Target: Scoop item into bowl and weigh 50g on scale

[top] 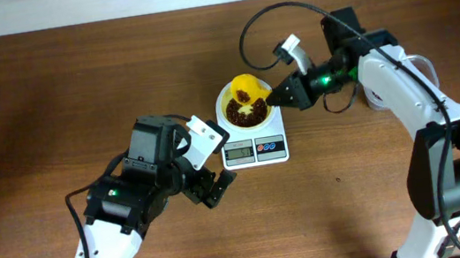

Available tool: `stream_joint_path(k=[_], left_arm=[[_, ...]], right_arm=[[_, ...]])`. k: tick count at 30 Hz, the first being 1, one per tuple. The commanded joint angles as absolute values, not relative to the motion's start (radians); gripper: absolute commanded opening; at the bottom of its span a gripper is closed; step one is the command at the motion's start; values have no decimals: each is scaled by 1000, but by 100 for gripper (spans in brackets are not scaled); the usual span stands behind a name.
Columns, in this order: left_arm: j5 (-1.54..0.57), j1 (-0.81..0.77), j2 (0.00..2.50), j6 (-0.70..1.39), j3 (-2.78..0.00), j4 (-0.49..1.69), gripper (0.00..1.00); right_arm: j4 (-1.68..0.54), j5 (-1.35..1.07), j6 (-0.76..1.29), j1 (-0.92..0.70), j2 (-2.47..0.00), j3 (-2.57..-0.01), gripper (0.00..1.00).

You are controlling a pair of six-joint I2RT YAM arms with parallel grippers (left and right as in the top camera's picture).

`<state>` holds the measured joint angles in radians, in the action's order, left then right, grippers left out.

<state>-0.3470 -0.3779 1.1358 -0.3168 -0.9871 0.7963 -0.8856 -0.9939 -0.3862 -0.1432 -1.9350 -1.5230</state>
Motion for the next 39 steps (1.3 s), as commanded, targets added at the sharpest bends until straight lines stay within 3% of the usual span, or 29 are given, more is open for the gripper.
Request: stream_joint_path(k=[1, 15, 23, 30, 39], left_arm=[[-344, -379, 1124, -310, -982, 794, 99], [-344, -379, 1124, -310, -982, 794, 99], [-344, -379, 1124, -310, -982, 794, 99], [-344, -379, 1124, -310, -982, 794, 99], [-344, -379, 1124, -310, -982, 795, 99]], right_arm=[[-872, -1029, -329, -68, -1944, -1598, 4], [-898, -927, -253, 348, -1944, -1649, 4], [-1165, -812, -360, 553, -1944, -1649, 4], [-1214, -512, -359, 540, -1944, -1649, 4], [-1053, 184, -359, 257, -1944, -1649, 4]])
